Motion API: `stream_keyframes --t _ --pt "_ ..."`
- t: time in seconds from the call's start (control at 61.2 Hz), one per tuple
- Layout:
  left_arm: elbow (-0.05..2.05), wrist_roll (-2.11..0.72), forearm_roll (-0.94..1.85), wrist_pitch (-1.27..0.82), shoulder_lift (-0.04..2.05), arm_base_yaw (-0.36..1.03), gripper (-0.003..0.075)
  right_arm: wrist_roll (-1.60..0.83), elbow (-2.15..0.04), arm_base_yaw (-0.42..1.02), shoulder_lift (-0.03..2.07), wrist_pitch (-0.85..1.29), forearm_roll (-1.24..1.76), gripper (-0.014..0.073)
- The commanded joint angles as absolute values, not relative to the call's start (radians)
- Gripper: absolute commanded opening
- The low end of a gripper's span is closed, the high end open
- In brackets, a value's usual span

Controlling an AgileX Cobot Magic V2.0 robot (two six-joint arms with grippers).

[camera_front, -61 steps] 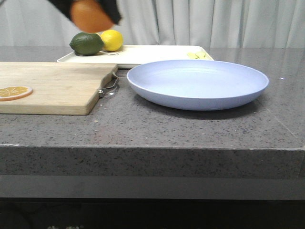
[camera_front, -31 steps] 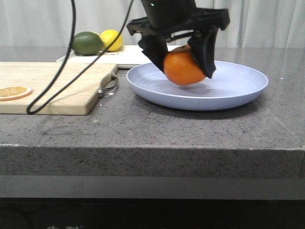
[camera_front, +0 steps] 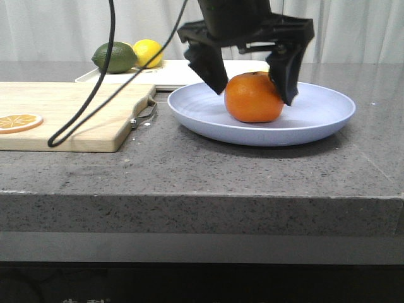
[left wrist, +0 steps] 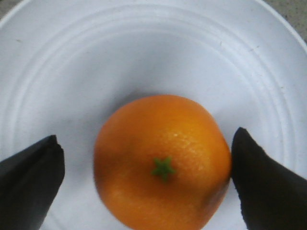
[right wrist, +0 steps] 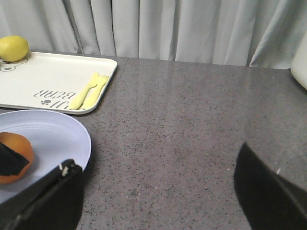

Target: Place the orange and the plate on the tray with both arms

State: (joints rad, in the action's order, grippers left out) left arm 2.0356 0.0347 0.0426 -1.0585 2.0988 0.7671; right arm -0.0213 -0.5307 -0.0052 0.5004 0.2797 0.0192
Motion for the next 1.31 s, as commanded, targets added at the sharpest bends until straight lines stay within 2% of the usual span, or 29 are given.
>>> stream_keyframes --t 0.0,0.082,0.147,0.343,0.425,0.784,0.948,1.062,1.291 --pt "2.14 0.036 -0.007 -1.107 2.028 0.776 0.0664 -0.028 -0.569 -0.01 0.51 0.197 0.021 0.0643" --pt "2.195 0.036 -0.017 -1.165 2.028 0.776 0.0614 -0.028 -0.569 -0.01 0.51 0.197 0.021 0.0643" --pt "2.235 0.036 -0.016 -1.197 2.028 0.773 0.0522 -0.028 -0.569 -0.01 0.51 0.197 0.021 0.0643" --pt "2.29 0.036 -0.016 -1.251 2.028 0.773 0.0106 -0.028 -0.569 -0.01 0.51 0.197 0.021 0.0643" --pt "2.296 0.036 -0.016 -1.263 2.028 0.773 -0.0015 -0.028 -0.569 -0.01 0.51 0.197 0.021 0.0643" --pt "2.289 0.038 0.018 -1.279 1.989 0.773 -0.0018 -0.028 -0.569 -0.01 0.51 0.197 0.021 0.0643" --pt "2.199 0.038 -0.036 -1.279 1.894 0.74 -0.0018 -0.028 -0.569 -0.01 0.51 0.197 0.021 0.0643" --pt "2.083 0.053 -0.036 -1.279 1.802 0.672 -0.0018 -0.028 -0.569 -0.01 0.51 0.197 0.021 0.0643" --pt "1.803 0.07 -0.038 -1.235 1.602 0.454 -0.0018 -0.028 -0.569 -0.01 0.51 0.197 0.021 0.0643"
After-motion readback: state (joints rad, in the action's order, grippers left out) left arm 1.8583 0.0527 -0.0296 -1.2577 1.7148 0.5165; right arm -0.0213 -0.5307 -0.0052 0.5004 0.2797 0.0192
